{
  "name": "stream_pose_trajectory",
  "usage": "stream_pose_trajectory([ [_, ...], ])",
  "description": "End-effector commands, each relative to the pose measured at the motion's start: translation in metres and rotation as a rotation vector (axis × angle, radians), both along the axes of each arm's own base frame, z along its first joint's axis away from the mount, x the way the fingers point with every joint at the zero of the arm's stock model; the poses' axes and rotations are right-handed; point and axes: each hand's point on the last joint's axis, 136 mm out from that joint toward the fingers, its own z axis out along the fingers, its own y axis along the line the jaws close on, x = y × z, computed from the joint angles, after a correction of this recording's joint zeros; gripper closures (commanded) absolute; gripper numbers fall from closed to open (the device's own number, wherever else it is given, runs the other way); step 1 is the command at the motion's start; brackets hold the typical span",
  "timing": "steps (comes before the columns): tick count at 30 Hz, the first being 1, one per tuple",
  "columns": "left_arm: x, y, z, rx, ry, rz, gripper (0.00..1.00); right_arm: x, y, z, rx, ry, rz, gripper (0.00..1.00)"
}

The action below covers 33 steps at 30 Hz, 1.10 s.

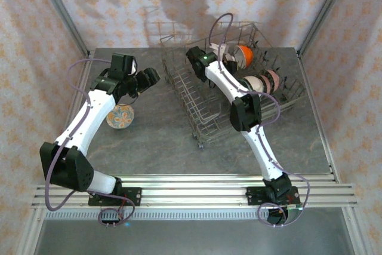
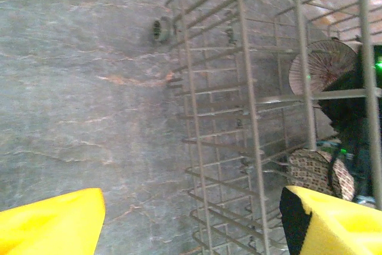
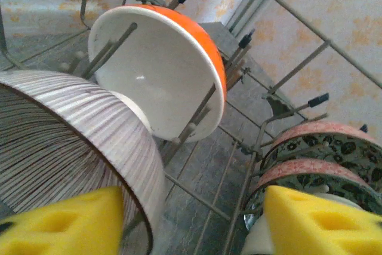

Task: Load the bowls into the dish rack

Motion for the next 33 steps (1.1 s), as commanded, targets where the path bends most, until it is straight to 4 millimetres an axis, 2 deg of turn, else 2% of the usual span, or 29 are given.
stream_pose_trajectory([
  [1, -0.016, 0.035, -0.012, 0.058, 0.063, 0.109, 0.21, -0.005, 0.010, 0.034, 0.030, -0.001, 0.064, 0.26],
  [4, -0.026, 0.057, -0.024, 0.094, 0.124, 0.169, 0.21, -0.008, 0.013, 0.048, 0.039, 0.042, 0.119, 0.21],
  [6, -0.029, 0.066, -0.031, 0.116, 0.155, 0.191, 0.20, -0.013, 0.012, 0.057, 0.043, 0.059, 0.146, 0.13],
  [9, -0.029, 0.079, -0.041, 0.187, 0.213, 0.223, 0.20, -0.017, 0.015, 0.069, 0.054, 0.082, 0.215, 0.10],
  [14, -0.019, 0.081, -0.078, 0.221, 0.346, 0.208, 0.19, -0.028, 0.018, 0.081, 0.099, 0.091, 0.303, 0.07],
  [20, -0.017, 0.092, -0.119, 0.296, 0.458, 0.235, 0.19, -0.040, 0.016, 0.088, 0.153, 0.121, 0.378, 0.05],
  [27, -0.007, 0.093, -0.150, 0.326, 0.522, 0.212, 0.22, -0.049, 0.011, 0.089, 0.228, 0.151, 0.446, 0.05],
  [33, -0.018, 0.094, -0.168, 0.365, 0.572, 0.199, 0.30, -0.050, 0.006, 0.088, 0.242, 0.162, 0.448, 0.05],
])
